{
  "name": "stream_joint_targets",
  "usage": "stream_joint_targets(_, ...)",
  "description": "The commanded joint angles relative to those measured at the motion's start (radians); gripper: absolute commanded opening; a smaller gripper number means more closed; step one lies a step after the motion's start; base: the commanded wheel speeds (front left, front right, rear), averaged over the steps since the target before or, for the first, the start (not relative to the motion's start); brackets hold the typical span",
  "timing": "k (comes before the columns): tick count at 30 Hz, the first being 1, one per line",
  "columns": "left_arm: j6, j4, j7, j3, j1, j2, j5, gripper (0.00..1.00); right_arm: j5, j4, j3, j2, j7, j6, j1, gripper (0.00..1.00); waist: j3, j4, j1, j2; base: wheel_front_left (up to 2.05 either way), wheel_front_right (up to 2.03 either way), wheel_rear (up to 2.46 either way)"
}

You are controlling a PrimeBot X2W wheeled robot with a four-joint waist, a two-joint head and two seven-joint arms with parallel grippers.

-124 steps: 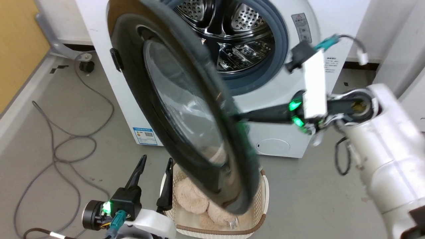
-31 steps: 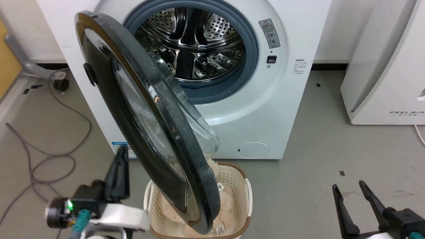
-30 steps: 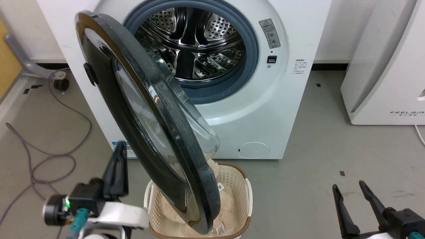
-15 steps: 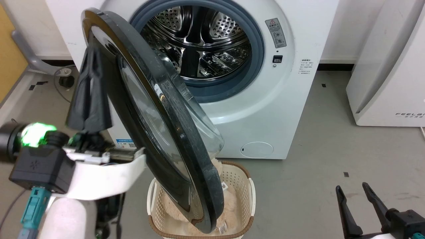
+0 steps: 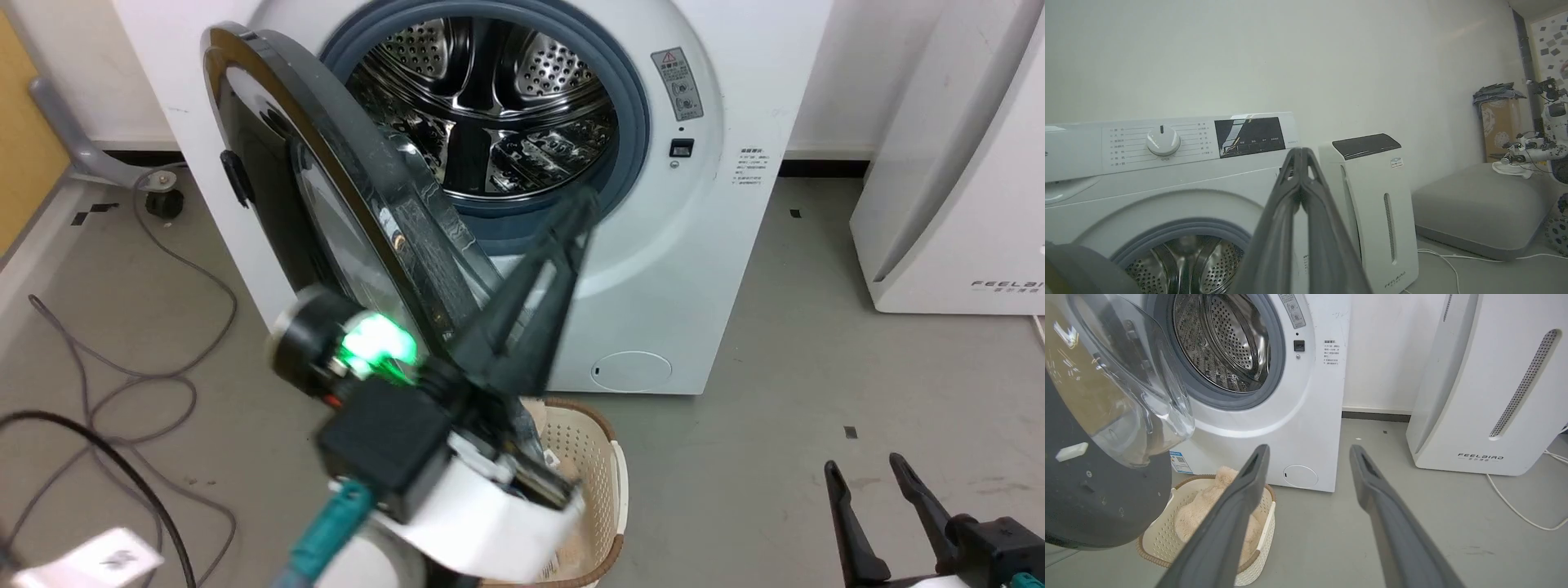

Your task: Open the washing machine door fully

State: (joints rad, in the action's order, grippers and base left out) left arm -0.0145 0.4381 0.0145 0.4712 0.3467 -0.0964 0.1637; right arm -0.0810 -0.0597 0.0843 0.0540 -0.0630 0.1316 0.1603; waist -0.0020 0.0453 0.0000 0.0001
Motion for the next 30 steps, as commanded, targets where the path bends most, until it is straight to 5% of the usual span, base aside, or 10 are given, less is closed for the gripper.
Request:
stream_joint_targets(1,0.007,-0.003,0.014,0.011,-0.030,0.001,0.007,0.00,-0.007,0.003,0.000,-0.004,0.001,-0.001,0.017,1.00,-0.001,0.001,0.0000,-0.0001,0.00,0.00,0.00)
stream_joint_targets(8,0.025,-0.048,0.121,0.111,-0.149,-0.007,0.063,0.00,-0.009,0.005,-0.003,-0.004,0.005,-0.001,0.020,1.00,-0.003,0.004,0.0000,-0.0001,0.00,0.00,0.00)
stream_joint_targets(14,-0.009,-0.149,0.178,0.147,-0.269,-0.007,0.109,0.00,-0.008,0.006,-0.008,-0.004,0.010,-0.001,0.020,1.00,-0.002,-0.008,0.0000,-0.0001,0.00,0.00,0.00)
stream_joint_targets(30,-0.089,-0.461,0.055,0.124,-0.201,0.038,0.158,0.00,-0.011,0.017,-0.008,-0.004,0.010,-0.001,0.020,1.00,0.005,-0.019,0.0000,-0.0001,0.00,0.00,0.00)
